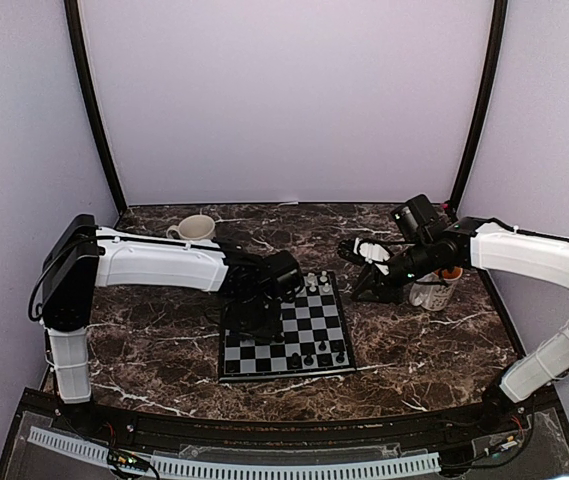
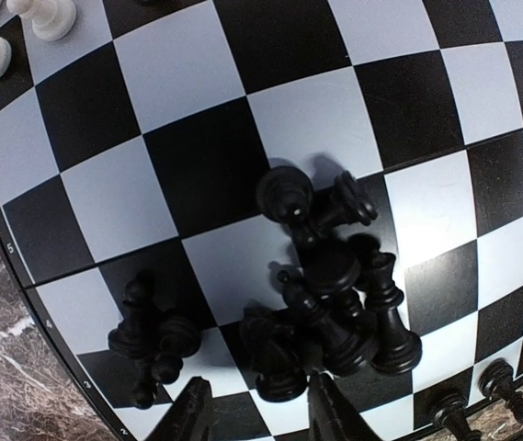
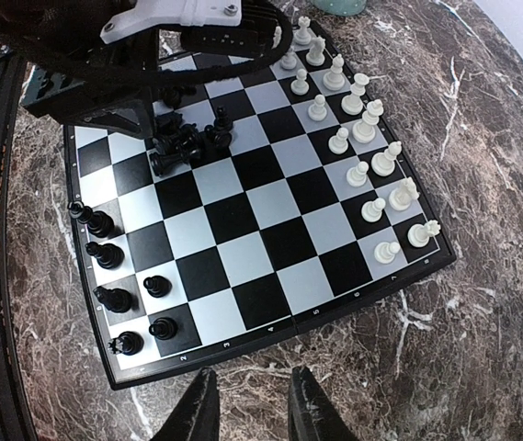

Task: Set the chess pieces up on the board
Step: Pick up the knight from the chessboard.

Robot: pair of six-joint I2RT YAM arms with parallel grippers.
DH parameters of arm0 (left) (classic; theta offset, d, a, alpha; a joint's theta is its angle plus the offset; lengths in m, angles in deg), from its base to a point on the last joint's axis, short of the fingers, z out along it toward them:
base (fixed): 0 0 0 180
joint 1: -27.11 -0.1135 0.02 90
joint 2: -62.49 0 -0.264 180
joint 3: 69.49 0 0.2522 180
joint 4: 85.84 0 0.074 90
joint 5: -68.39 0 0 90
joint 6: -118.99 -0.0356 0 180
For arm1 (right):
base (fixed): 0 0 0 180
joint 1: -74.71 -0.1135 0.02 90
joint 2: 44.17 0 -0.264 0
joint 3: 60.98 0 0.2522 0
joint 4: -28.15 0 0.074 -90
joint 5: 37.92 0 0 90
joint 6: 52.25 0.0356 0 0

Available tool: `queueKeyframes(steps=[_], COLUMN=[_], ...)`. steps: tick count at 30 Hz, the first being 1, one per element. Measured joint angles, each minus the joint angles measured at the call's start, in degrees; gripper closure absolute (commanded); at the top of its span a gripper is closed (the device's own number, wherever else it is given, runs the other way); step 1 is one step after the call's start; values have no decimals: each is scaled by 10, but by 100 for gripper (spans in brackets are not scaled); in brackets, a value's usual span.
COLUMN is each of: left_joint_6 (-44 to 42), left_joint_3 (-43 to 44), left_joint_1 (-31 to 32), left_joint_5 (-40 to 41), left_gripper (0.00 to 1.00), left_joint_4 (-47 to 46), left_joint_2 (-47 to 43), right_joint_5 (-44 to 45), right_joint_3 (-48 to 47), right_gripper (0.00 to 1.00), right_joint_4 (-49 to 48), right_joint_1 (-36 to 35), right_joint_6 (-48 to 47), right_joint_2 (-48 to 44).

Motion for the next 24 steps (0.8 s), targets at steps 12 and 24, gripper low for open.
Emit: queueKeyframes(steps=[12,24], left_joint_6=[-14,-46], left_joint_3=[2,2], left_joint_1=[-10,-20], left_joint_5=[-10,-38], left_gripper=[66,80], left_joint_4=[0,-8], left_joint_2=[16,18], right_joint_5=[0,0], right_joint_3=[0,0], right_gripper=[73,73], right_joint_4=[0,0], right_joint_1=[0,0], right_joint_6=[-2,-2], right_joint_2=[0,3])
